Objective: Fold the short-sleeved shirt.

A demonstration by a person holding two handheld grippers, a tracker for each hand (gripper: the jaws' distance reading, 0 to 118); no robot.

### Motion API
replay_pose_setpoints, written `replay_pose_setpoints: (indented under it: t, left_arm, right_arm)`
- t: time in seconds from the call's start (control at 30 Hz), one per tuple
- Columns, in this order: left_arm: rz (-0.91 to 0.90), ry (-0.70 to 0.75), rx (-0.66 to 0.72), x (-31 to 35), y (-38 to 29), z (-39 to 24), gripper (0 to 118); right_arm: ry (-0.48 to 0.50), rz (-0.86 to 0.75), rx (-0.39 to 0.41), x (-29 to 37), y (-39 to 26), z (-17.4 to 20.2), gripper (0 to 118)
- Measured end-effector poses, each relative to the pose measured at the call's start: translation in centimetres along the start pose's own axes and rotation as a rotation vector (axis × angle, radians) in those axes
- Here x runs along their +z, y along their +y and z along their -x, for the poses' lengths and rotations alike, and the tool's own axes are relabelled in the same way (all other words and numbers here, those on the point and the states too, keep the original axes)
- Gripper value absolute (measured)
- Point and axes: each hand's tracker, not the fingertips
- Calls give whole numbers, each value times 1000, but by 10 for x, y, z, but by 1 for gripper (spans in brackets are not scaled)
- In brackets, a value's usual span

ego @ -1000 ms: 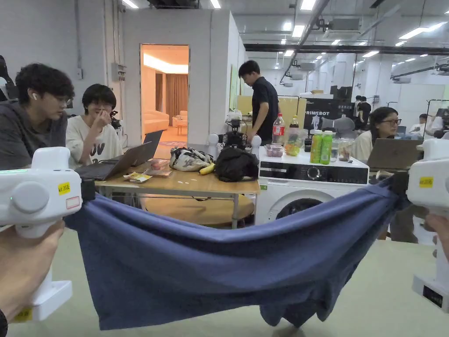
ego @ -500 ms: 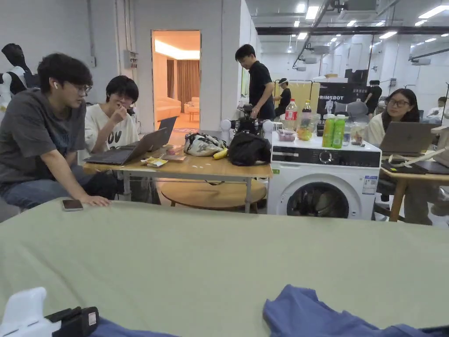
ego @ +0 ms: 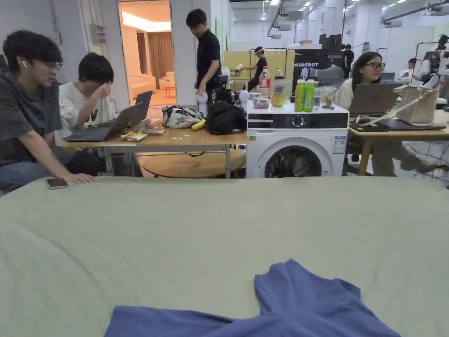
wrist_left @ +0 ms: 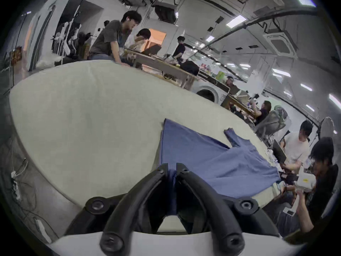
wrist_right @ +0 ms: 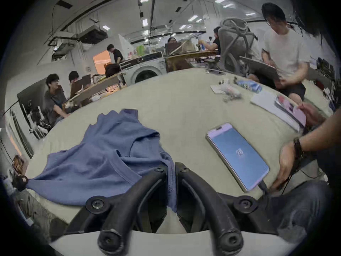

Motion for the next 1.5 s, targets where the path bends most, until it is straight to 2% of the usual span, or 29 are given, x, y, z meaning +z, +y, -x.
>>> replay_pose_setpoints:
  t: [0.03,0.07,0.1,0.13,0.17,0.2,0.27,0.37,0.47,0.63,0.67,0.7,0.73,0.77,0.8,0.83,0.87,0.9,0.93,1.03,1.1,1.2,1.23,1.27,1.33,1.37,1.5]
  left_arm:
    - [13,23,-17,-1,0,-1,11]
    - [13,66,-41,0,0,-1,27]
    - [4,54,-38,2,-2,-6,49]
    - [-5,48,-43,4,0,-7,78]
    - [-35,44,-55,6,2,-12,91]
    - [-72,50,-97,7,5,-21,94]
    - [-104,72,-233,6,11,-39,94]
    - [-186,75,-383,1,13,-77,94]
    - [-239,41,-429,0,22,-118,94]
    - [-296,-2,-434,4,31,-167,94]
    - [-293,-9,-424,3,31,-173,94]
    - [-287,-26,-414,3,30,-176,92]
    - [-282,-47,-406,3,29,-178,84]
    - [-278,-61,-400,-1,31,-178,70]
    - [-272,-55,-397,-2,30,-179,46]
    - [-256,-55,-393,-4,28,-179,11]
    - [-263,-53,-392,-3,25,-179,0]
    - [-265,-56,-387,-3,28,-176,0]
    - [-240,-40,-384,-3,25,-176,0]
    - [-237,-12,-391,1,25,-168,0]
    - [-205,-46,-319,11,28,-154,0]
    - [-195,27,-258,32,35,-117,0]
    - [-155,66,-244,35,36,-104,7]
    - [-143,91,-215,40,35,-90,26]
    - [-104,141,-162,45,29,-64,75]
    - [-81,156,-123,46,24,-52,80]
    - [-17,209,-14,31,4,-17,80]
  right_arm:
    - [-9,7,23,0,-1,1,7]
    - [-34,-8,59,4,-2,2,18]
    - [-25,-48,73,8,-2,1,39]
    - [4,-83,67,12,-2,0,67]
    - [67,-122,47,20,0,0,78]
    - [120,-161,34,26,2,1,79]
    - [158,-218,42,30,8,10,79]
    - [163,-240,131,33,19,35,79]
    - [186,-276,214,36,25,63,79]
    - [240,-271,255,38,27,97,78]
    - [253,-274,271,39,26,104,77]
    - [258,-276,295,39,25,109,71]
    - [252,-276,312,39,24,114,54]
    - [248,-278,331,39,22,119,40]
    - [247,-279,342,38,21,123,27]
    - [249,-273,346,37,21,125,14]
    - [254,-266,349,36,20,126,7]
    - [253,-264,351,36,18,128,1]
    - [251,-261,353,35,17,129,0]
    - [259,-241,349,32,16,129,0]
    - [270,-231,351,31,15,129,0]
    - [280,-236,378,33,14,128,0]
    - [280,-236,383,33,13,127,0]
    - [284,-230,380,33,13,127,0]
    - [312,-195,347,29,11,125,0]
    - [324,-183,332,26,9,125,0]
    - [339,-140,317,18,0,128,0]
